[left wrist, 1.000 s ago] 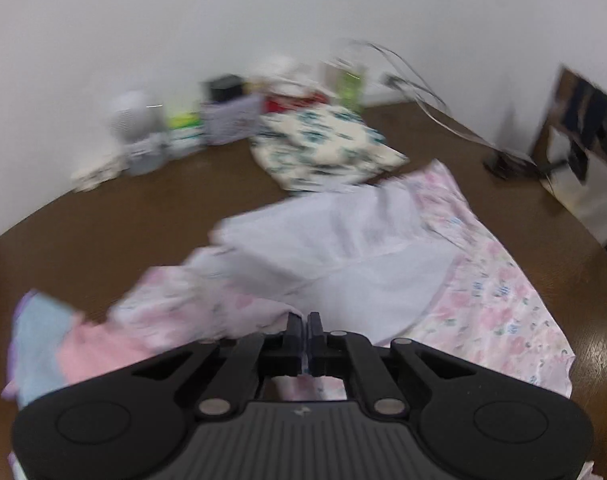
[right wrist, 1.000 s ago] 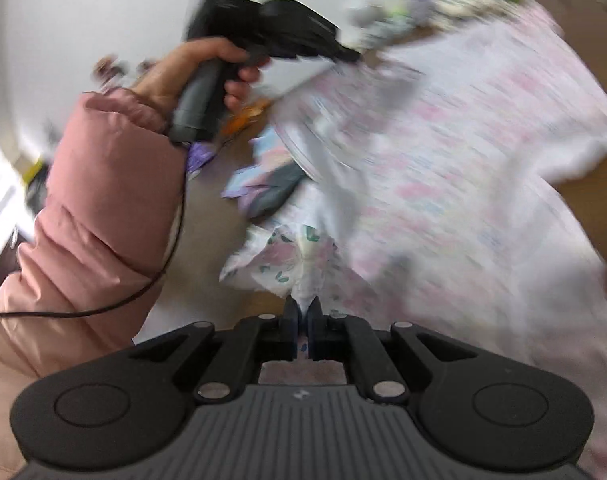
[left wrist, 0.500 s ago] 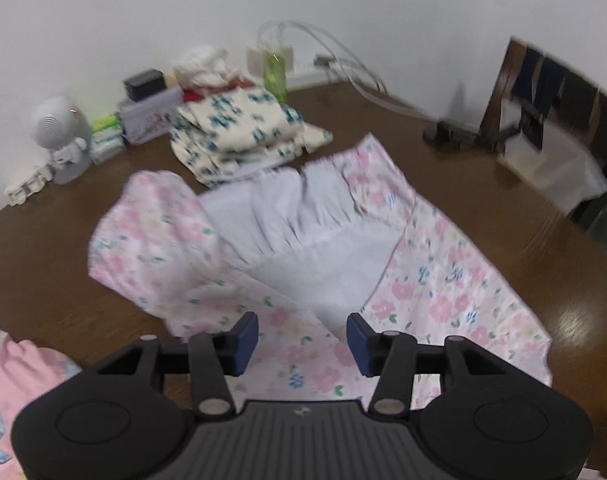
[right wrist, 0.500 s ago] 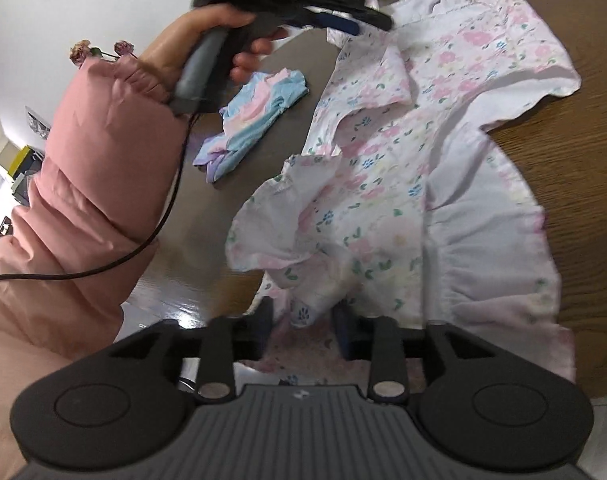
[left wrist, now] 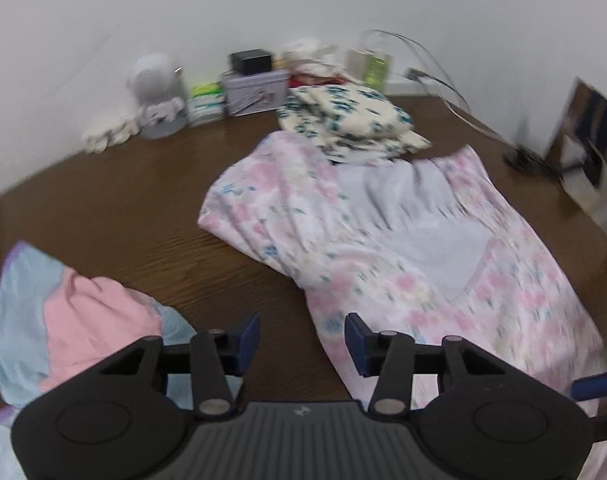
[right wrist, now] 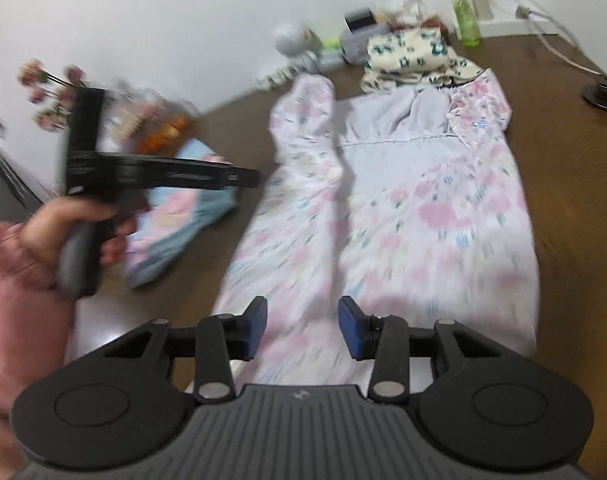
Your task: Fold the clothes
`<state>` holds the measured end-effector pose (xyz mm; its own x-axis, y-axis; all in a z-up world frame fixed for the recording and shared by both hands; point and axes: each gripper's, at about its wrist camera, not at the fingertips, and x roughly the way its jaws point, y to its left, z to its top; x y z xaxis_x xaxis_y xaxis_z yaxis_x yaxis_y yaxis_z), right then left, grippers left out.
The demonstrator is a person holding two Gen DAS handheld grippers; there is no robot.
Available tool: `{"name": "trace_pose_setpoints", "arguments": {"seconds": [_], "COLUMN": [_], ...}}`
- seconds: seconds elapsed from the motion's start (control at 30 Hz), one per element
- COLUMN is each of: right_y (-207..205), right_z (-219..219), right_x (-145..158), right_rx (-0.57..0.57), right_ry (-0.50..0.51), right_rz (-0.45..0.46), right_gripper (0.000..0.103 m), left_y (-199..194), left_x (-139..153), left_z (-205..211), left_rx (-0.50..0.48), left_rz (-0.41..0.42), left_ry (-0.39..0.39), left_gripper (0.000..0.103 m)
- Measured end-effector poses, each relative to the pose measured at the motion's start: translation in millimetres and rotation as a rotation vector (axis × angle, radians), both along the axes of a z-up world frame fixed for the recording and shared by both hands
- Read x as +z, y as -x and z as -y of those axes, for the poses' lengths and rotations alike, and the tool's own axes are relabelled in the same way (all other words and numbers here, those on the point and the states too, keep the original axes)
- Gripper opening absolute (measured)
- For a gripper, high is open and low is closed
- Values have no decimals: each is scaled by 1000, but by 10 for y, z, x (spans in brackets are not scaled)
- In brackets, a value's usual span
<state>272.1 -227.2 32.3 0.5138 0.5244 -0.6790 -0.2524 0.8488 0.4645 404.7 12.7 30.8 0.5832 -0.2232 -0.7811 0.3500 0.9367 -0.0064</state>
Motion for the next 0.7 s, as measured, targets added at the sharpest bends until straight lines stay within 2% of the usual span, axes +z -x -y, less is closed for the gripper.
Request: {"name": "trace_pose_setpoints", "arguments": {"seconds": [0.07, 0.13, 0.17, 0.2, 0.23, 0.37, 0.43, 0.57, 0.63, 0.67, 0.7], "right_y": [-232, -340, -382, -422, -440, -378, -283, -179, -188, -223, -278], "right_z": [-74, -130, -148, -162, -162, -33, 47, 9, 32, 67, 100], "right_x": [-110, -207, -247, -284, -292, -61, 9, -246, -261, -194, -103], "right_rx": [3, 0, 8, 19, 29, 25, 10, 34, 36, 28, 21], "right_ry": [5, 26, 23, 14, -2, -97, -108, -23, -42, -55, -62], "right_rz": [-26, -53, -74, -98, -113, -80, -68, -172, -175, -149, -115], "right_gripper": [38, 33, 14, 1, 0, 0, 0, 1, 5, 13, 30], "left_y": [-138, -276, -344, -380, -392, -369, -354, -331, -257, -195, -133], "left_x": [-32, -63, -79, -82, -78, -86, -110, -214, -245, -249, -254], "left_z": [-42, -84, -105, -113, -124, -159, -160, -117, -97, -88, -80], "left_rx": [27, 55, 69, 69, 64, 45, 43, 37, 16, 4, -7], "left_rz": [-10, -20, -24, -24, -21, 1, 13, 1, -4, -3, -1], "left_ry": [25, 49, 62, 60, 57, 48, 52, 59, 69, 65, 61], "left_gripper": [46, 46, 46, 46, 46, 46, 46, 47, 50, 52, 52]}}
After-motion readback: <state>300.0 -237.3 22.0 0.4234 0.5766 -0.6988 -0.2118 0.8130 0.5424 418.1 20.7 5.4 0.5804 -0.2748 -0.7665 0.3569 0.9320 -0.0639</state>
